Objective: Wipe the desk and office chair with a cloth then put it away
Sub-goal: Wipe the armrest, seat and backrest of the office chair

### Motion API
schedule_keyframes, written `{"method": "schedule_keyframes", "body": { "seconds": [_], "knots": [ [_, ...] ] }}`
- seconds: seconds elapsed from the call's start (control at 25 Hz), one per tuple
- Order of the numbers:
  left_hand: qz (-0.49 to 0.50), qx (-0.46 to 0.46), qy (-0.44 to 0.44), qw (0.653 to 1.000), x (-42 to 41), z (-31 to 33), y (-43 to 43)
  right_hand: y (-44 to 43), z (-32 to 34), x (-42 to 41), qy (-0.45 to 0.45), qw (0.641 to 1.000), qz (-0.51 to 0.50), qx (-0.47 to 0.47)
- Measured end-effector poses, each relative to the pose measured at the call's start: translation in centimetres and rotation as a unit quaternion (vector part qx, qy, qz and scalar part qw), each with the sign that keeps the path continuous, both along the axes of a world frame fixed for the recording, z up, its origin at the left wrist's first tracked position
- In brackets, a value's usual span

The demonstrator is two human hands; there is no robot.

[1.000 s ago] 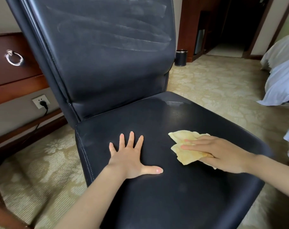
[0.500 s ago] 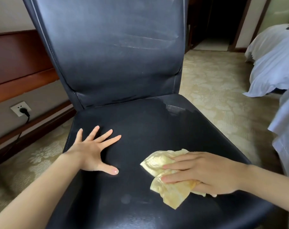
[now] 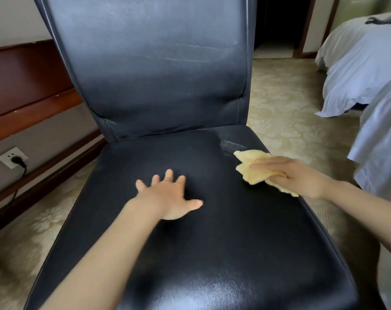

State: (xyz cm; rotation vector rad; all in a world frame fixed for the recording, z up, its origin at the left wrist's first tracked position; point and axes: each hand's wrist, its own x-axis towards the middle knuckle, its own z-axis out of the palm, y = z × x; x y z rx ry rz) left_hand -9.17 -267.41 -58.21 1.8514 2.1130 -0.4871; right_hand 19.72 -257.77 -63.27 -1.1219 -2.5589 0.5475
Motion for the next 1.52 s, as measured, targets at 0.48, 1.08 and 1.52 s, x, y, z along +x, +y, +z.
{"method": "schedule_keyframes", "body": {
  "seconds": [0.48,1.08,1.52],
  "knots": [
    [-0.055,0.097,-0.057,0.992,5.7,-4.4,-4.9,-5.2,-2.9,-2.1,0.217,0.955,-0.192,-0.069],
    [0.003,0.108,-0.065,0.992,5.7,-4.5,-7.1,-17.1,-4.8,-3.5,0.001,0.983,0.021,0.181],
    [0.012,0.170,-0.025,0.985,4.3,-7.4,-9.8,-10.2,-3.5,0.1,0.011,0.985,-0.141,0.102]
  ]
}}
